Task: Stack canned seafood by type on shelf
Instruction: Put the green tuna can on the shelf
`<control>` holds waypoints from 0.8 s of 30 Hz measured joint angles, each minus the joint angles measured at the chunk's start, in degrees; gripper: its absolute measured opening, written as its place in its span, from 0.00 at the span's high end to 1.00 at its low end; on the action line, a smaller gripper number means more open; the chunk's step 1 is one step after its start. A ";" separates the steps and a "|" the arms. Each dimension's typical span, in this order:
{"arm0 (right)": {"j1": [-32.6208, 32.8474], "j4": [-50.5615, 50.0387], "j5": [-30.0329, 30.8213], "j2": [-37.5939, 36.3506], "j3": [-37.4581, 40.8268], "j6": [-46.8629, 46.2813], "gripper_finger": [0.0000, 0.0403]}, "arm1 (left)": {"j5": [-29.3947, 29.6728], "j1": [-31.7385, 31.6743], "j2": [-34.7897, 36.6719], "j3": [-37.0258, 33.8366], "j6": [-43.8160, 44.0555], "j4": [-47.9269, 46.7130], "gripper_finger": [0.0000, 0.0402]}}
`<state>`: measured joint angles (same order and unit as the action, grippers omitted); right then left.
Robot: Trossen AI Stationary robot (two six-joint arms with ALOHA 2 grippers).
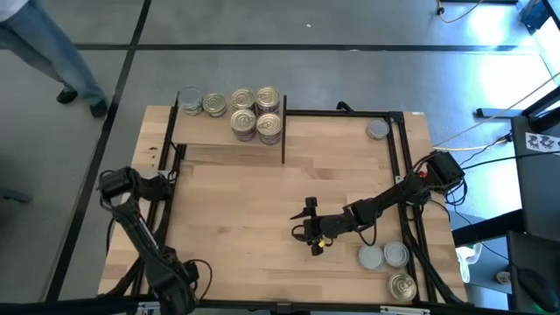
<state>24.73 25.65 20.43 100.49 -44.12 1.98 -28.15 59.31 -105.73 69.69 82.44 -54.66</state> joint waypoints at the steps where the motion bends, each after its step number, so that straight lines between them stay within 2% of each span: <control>1: 0.00 0.03 0.00 0.00 0.00 0.00 0.38 | 0.17 -0.01 -0.15 0.01 -0.84 -0.12 0.53; 7: 0.00 0.24 0.07 0.00 0.00 0.00 0.38 | 2.91 -0.05 -0.26 0.00 -6.93 -2.93 0.56; 12: 0.00 0.27 0.09 0.00 0.00 0.00 0.38 | 5.47 -0.05 -0.26 -1.31 -10.38 -1.50 0.57; 24: 0.00 0.35 0.11 0.00 0.00 0.02 0.38 | 9.29 -3.34 0.09 -3.43 -12.29 -2.88 0.58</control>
<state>24.73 26.00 20.53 100.49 -44.12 2.00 -18.85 55.97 -105.65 66.26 70.14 -57.55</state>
